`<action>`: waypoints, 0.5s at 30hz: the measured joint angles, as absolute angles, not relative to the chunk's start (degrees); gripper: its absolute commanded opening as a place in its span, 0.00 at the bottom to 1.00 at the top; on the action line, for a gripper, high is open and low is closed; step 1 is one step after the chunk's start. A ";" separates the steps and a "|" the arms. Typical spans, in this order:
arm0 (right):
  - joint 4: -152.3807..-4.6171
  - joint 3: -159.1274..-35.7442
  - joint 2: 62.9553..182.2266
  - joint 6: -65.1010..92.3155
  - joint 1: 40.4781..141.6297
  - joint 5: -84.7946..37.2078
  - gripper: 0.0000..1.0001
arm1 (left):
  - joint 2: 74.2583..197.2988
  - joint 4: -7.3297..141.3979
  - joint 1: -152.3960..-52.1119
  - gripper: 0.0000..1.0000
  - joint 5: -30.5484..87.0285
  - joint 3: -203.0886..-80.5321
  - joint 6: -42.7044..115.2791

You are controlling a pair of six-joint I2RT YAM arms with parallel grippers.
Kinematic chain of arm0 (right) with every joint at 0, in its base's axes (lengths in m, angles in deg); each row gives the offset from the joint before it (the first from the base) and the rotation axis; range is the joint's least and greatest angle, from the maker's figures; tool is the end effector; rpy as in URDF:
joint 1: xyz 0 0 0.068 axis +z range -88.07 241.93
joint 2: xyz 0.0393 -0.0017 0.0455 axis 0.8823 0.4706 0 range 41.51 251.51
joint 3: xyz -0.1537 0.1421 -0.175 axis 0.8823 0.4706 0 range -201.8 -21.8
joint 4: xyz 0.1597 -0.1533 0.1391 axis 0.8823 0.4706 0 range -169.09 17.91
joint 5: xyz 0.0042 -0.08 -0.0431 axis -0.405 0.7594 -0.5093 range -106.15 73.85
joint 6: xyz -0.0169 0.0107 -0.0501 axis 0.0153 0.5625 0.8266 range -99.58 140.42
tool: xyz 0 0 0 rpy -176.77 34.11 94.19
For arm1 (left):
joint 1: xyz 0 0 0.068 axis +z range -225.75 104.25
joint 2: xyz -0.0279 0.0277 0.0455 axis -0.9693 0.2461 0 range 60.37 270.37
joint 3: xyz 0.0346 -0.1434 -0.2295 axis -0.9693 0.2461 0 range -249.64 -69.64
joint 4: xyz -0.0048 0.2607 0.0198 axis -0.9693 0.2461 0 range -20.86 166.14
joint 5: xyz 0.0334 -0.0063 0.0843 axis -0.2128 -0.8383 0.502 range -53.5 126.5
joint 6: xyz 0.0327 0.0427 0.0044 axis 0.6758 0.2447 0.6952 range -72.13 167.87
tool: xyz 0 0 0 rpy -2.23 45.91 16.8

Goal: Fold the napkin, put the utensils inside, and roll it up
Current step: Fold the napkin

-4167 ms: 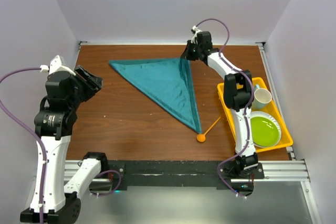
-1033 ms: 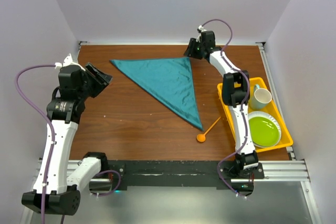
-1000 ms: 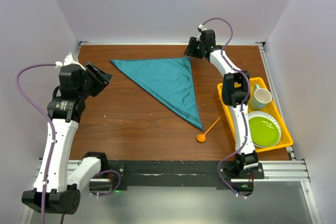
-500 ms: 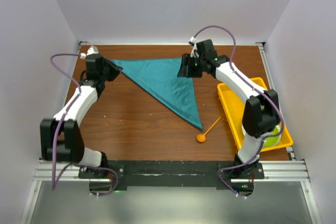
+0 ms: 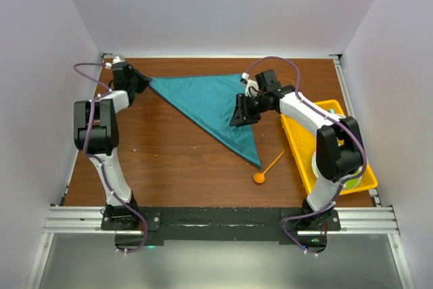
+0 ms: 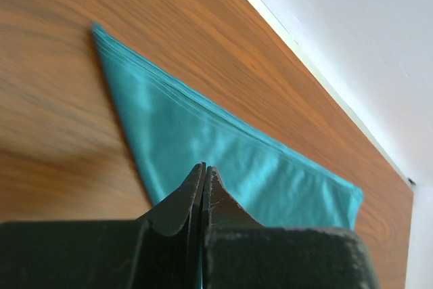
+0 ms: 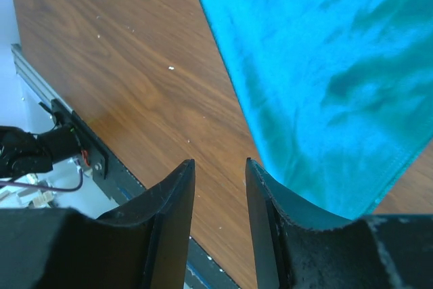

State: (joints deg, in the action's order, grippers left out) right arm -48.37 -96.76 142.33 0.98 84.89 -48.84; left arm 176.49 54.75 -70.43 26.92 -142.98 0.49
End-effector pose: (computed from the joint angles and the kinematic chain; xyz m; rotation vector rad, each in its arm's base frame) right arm 0.3364 0.1634 0.2331 -0.3117 2.6179 1.0031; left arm 0.4513 0.0360 0.1763 -0.8443 1.9428 -0.6181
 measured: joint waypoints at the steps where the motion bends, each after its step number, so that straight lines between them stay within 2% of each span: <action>1: -48.46 -96.69 142.63 0.98 84.93 -49.21 0.40 | 177.56 54.53 -69.80 0.00 26.59 -143.68 0.51; 15: -48.40 -96.39 149.49 0.76 85.02 -51.66 0.38 | 188.27 51.88 -67.35 0.00 22.35 -150.74 0.51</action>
